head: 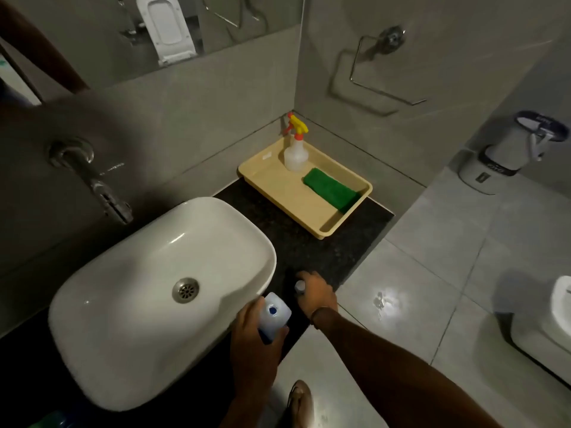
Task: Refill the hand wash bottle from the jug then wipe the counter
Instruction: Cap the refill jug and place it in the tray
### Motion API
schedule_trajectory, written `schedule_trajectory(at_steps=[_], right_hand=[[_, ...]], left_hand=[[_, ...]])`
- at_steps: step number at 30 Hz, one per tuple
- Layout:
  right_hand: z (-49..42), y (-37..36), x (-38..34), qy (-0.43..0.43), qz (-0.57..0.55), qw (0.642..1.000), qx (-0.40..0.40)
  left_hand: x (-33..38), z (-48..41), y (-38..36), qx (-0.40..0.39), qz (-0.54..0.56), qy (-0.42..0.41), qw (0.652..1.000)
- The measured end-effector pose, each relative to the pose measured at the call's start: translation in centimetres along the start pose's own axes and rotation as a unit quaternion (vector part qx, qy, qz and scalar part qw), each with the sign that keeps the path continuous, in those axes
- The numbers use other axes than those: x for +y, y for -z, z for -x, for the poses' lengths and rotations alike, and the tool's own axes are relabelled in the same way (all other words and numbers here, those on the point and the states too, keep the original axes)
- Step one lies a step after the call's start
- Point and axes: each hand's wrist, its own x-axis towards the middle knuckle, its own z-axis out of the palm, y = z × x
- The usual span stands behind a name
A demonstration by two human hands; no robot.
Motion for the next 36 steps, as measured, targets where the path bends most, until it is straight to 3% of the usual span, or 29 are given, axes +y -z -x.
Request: schedule_trajectory(at_steps=[4, 10, 16, 21, 36], right_hand=[[-1.8, -0.8, 0.1, 0.007, 0.025, 0.998, -0.050], [-0.9, 1.7, -0.9, 0.016, 0.005, 0.999, -0.049], [4.2, 8.0, -3.7, 0.154, -0.040, 0.987, -0.035], [8.3, 8.5, -6.9, 0.234, 0.047, 0.969, -0.060], [9.4, 6.3, -9.4, 0.231, 0.222, 0.945, -0.058]], left_hand=[[0.0, -0.2, -0.7, -0.011, -0.008, 0.047, 0.999], [-0.3, -0.3, -0.3, -0.010, -0.002, 0.029, 1.000], [-0.6, 0.0, 0.7, -0.005, 0.032, 0.003, 0.999], [-0.7, 0.7, 0.7, 0.024, 0.035, -0.013, 0.999], [-0.4, 0.3, 0.9, 0.001, 0.040, 0.007, 0.999]])
